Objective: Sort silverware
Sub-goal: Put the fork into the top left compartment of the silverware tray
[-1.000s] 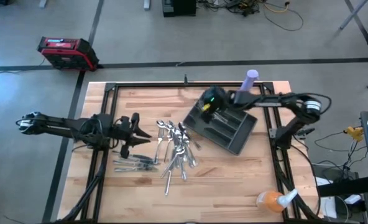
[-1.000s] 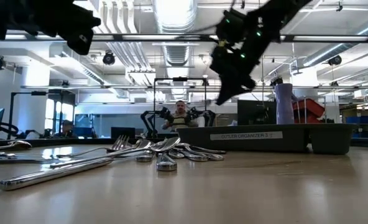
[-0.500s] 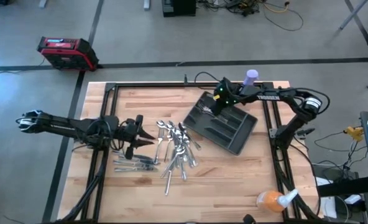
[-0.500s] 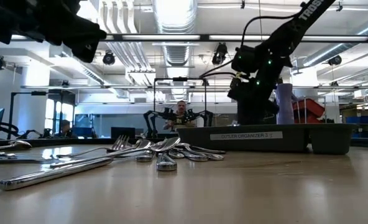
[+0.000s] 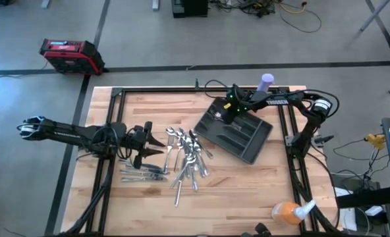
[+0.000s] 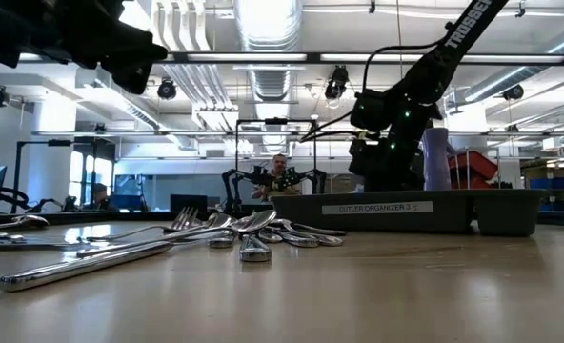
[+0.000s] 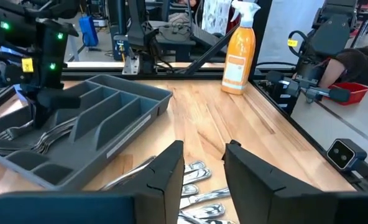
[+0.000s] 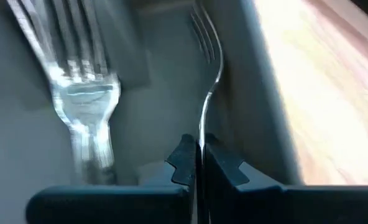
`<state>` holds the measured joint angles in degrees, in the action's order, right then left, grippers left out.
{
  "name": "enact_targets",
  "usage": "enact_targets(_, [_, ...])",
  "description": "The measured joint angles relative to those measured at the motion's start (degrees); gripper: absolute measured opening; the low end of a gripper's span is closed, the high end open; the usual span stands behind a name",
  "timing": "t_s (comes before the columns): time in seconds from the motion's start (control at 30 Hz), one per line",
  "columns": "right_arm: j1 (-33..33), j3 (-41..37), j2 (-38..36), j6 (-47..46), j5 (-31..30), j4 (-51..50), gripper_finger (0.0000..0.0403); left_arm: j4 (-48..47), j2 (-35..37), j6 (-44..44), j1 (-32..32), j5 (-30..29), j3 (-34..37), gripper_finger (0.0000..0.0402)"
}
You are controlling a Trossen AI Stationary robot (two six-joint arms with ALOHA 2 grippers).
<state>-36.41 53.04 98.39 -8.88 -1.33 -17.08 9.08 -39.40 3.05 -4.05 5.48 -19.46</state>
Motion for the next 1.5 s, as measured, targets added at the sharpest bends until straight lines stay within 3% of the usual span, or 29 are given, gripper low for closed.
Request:
enact_targets(0.3, [0.47,2.64,-0.22,0.94,-0.28,-0.62,0.0134,-0.05,-0.11,-2.33,-0.02,0.00,0.24,0.0130])
enact_targets(0.5, [3.71,4.94,-0.44,6.81,-2.46,-0.49,0.0161,0.39,-0.21,-3.20,-0.02,-0.02,0.55,0.0129])
enact_targets(0.67, [5.40,4.79,1.39,10.71,-8.88,-0.13,0.0144,0.46,-0.46,-3.41,-0.02,-0.02,0.55,0.0120])
enact_targets(1.03, [4.96,4.99,8.79,14.94,-10.99,7.34,0.0102,0.30,-0.73,-2.98,-0.02,-0.35,0.78,0.0121])
enact_targets(1.23, [4.64,5.40,7.43,15.77,-10.76,5.60,0.0012,0.36,-0.63,-4.41,-0.02,-0.47,0.87,0.0119])
enact_targets(1.4, [4.64,5.79,3.26,14.95,-9.75,4.79,0.0002,0.26,-0.32,-10.12,0.02,-2.71,0.87,0.0119])
enact_targets(1.5, [3.62,5.79,1.58,13.92,-4.69,3.43,0.0001,0.23,-0.28,-13.11,0.04,-5.66,0.87,0.0119])
